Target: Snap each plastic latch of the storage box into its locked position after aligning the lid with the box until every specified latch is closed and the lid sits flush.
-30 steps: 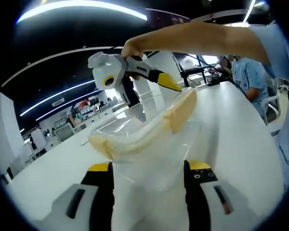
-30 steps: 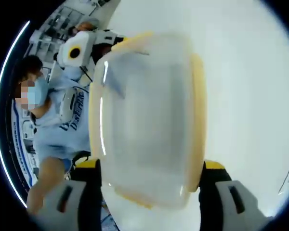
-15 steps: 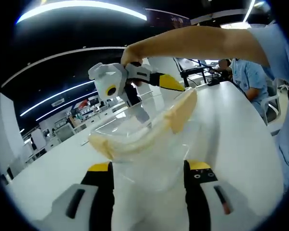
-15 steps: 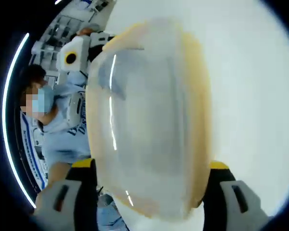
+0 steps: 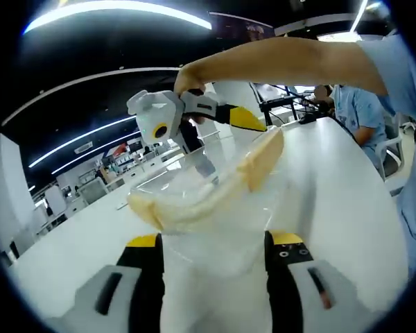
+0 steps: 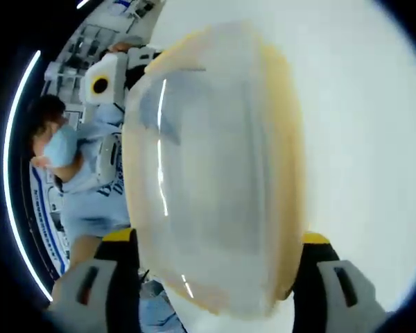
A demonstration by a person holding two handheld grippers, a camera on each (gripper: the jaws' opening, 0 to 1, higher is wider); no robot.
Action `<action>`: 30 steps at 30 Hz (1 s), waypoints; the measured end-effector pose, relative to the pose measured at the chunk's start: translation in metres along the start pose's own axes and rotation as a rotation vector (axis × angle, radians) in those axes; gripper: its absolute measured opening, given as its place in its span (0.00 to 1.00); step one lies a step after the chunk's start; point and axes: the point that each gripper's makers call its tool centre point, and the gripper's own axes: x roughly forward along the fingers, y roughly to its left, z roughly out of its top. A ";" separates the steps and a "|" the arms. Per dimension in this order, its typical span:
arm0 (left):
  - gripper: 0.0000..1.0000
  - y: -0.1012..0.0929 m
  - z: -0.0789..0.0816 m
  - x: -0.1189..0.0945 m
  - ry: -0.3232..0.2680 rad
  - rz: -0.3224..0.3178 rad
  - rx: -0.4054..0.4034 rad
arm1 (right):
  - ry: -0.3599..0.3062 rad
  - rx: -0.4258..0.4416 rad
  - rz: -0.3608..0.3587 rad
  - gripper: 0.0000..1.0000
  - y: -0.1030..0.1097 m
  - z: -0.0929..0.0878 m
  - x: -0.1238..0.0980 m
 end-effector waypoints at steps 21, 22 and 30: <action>0.57 0.002 0.000 -0.001 -0.001 0.002 0.000 | -0.007 0.005 0.001 0.92 0.000 0.003 0.000; 0.57 0.002 0.000 -0.001 -0.001 0.002 0.001 | -0.012 0.005 0.001 0.92 0.001 0.003 0.000; 0.57 0.002 0.000 -0.001 0.000 0.003 0.002 | -0.081 0.010 -0.002 0.93 -0.001 0.002 -0.002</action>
